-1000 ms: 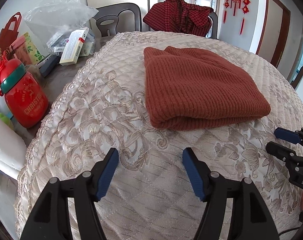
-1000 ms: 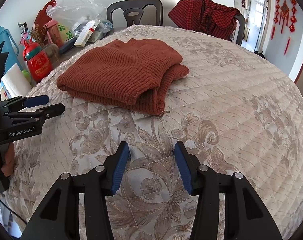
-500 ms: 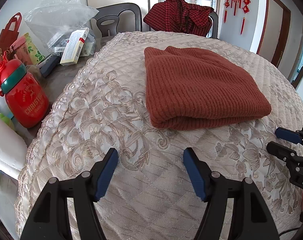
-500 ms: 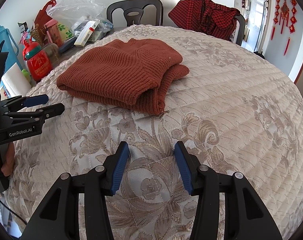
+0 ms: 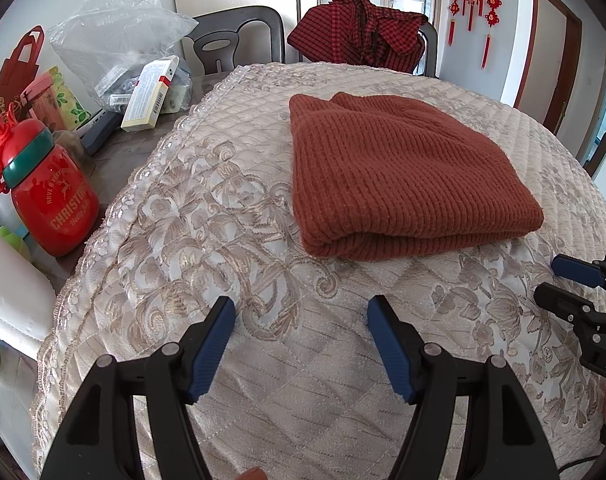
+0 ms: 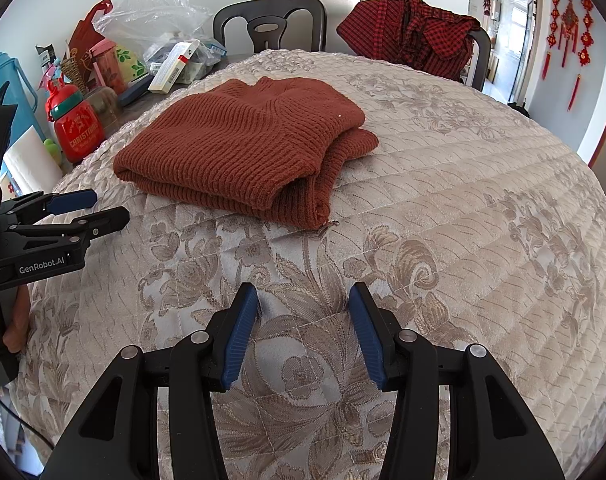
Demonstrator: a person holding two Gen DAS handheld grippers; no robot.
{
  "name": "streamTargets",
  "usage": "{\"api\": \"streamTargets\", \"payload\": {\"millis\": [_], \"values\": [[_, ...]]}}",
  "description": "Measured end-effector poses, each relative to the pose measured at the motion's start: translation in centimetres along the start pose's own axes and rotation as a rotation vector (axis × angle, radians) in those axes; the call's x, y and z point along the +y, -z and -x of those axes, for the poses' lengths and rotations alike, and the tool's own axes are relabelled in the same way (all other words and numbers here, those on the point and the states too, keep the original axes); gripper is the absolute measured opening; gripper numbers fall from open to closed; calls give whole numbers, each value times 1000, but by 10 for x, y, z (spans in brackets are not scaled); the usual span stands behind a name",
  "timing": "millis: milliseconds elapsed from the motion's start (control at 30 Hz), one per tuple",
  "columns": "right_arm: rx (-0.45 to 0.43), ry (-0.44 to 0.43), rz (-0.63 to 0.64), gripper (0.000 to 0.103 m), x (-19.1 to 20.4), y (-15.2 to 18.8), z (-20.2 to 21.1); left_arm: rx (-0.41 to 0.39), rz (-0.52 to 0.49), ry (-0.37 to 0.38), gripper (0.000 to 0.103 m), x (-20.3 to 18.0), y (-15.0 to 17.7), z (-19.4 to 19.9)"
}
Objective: Fold small clothes
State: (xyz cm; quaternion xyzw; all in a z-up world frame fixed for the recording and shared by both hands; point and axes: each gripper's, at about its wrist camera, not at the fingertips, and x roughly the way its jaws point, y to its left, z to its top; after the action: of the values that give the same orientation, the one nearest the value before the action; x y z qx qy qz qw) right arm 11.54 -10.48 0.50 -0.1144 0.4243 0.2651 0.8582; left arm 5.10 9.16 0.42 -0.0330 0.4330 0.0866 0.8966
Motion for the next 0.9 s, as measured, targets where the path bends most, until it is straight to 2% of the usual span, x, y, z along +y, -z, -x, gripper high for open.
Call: {"api": "streamTargets", "payload": {"millis": [900], "values": [[0,0,0,49,0,0,0,0,0,-1,73,0,0,0]]}}
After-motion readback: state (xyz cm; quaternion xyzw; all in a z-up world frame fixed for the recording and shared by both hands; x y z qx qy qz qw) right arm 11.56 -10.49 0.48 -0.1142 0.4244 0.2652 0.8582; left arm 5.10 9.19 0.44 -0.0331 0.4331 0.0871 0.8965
